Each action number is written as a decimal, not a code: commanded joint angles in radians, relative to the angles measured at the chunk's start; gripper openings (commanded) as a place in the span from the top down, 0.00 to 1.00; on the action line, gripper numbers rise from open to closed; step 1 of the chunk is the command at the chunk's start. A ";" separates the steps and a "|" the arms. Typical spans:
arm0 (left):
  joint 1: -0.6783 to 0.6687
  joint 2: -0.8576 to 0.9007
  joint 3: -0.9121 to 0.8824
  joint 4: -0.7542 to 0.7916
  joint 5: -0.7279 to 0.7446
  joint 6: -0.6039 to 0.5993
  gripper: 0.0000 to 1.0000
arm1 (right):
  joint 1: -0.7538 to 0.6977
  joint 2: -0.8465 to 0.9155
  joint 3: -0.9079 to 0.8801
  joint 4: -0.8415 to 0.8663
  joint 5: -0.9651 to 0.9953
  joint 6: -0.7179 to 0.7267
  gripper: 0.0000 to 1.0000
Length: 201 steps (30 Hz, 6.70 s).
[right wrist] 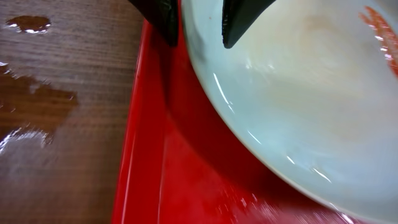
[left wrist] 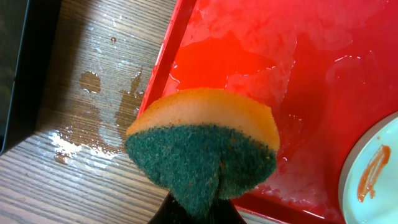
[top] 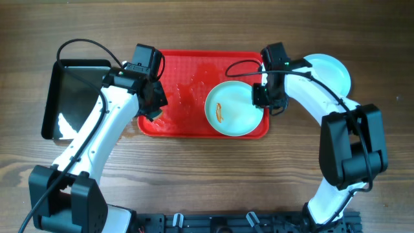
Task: Clean dirty plates on tray and stack at the side
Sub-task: 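Return the right gripper to the tray and grip the remaining plate rim, then scrub the remaining plate with the sponge while the right gripper holds it, then lift the last plate with the right gripper and carry it right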
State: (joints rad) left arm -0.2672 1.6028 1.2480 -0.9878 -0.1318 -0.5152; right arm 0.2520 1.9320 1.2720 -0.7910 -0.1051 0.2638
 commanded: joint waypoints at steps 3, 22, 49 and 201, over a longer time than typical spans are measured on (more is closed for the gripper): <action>-0.004 0.004 -0.006 -0.005 0.006 -0.013 0.96 | -0.002 0.008 -0.050 0.009 -0.066 0.031 0.76; -0.004 0.004 -0.006 -0.005 0.013 -0.013 0.96 | 0.157 0.008 -0.109 0.162 -0.044 0.365 0.78; -0.020 0.004 -0.125 0.428 0.196 0.230 0.96 | 0.216 0.172 -0.109 0.509 -0.264 0.455 0.95; -0.023 0.068 0.027 0.153 0.037 0.081 0.96 | 0.502 -0.040 0.690 -0.515 1.332 -0.063 0.96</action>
State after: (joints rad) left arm -0.2897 1.6646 1.2797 -0.8310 -0.0807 -0.4248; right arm 0.7380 1.9110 1.9423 -1.3155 1.1183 0.2649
